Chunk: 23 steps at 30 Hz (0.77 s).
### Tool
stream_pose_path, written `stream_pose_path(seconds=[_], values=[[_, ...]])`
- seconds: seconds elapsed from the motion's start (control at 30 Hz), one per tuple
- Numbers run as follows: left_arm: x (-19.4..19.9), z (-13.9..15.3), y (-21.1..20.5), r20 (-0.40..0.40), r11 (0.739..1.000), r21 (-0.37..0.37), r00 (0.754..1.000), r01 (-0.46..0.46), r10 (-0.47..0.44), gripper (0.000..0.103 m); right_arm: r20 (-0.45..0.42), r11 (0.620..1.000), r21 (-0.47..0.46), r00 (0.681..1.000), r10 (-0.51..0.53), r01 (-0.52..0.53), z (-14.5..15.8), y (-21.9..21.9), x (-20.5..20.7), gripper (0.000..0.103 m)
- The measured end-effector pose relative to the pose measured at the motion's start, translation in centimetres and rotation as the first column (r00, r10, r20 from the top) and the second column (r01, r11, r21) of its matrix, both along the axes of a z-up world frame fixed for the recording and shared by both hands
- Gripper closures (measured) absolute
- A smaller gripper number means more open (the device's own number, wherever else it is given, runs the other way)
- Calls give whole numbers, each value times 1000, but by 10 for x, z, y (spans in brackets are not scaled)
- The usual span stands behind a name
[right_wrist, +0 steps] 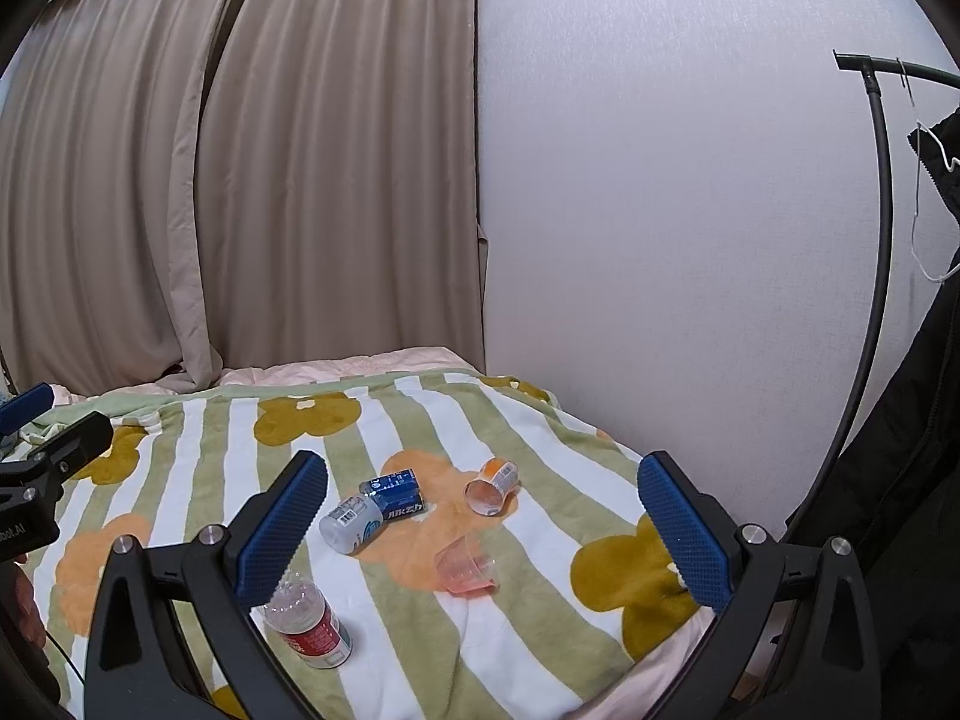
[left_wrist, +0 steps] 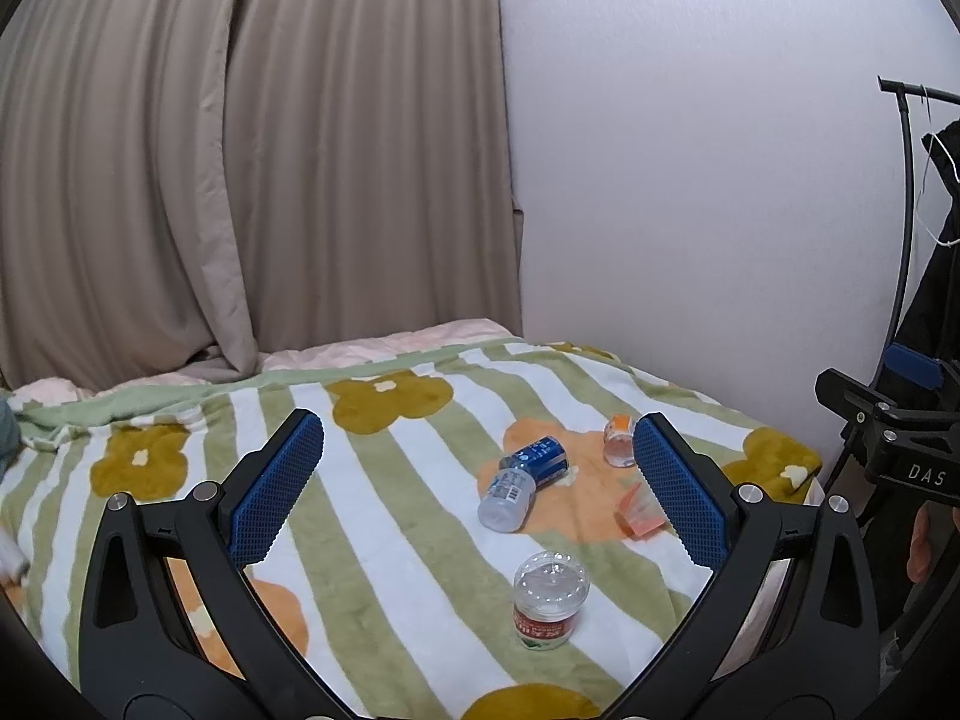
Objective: Flip cup upside down
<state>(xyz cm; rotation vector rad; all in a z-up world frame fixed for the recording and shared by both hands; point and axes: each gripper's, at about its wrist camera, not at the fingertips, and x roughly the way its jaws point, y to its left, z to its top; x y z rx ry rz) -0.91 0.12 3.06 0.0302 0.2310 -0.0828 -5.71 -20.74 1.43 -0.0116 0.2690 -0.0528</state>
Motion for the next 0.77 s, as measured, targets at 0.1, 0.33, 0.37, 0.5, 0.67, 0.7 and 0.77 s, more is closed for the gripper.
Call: stream_pose_path(seconds=[0.1, 0.33, 0.37, 0.5, 0.67, 0.7, 0.77], values=[[0, 0, 0, 1, 1000, -2, 1000, 3, -3, 0, -1, 1000, 0, 1000, 0, 0, 0, 0, 0, 0], [3, 0, 0, -4, 1000, -6, 1000, -5, 5, 0, -2, 1000, -1, 1000, -1, 1, 0, 0, 0, 0], [2, 0, -1, -1, 1000, 1, 1000, -14, 14, 0, -2, 1000, -2, 1000, -1, 1, 0, 1, -1, 0], [1, -1, -3, 4, 1000, 6, 1000, -17, 17, 0, -2, 1000, 0, 1000, 0, 0, 0, 1, 0, 0], [-1, -3, -3, 23, 1000, -7, 999, -22, 22, 0, -4, 1000, 0, 1000, 0, 0, 0, 1, 0, 0], [-2, -3, -3, 26, 1000, -6, 999, -23, 23, 0, -4, 1000, 1, 1000, -1, 1, 0, 1, 0, 0], [-6, -3, -4, 51, 1000, 7, 998, -27, 27, 0, -5, 1000, 1, 1000, 0, 0, 0, 1, -1, 0]])
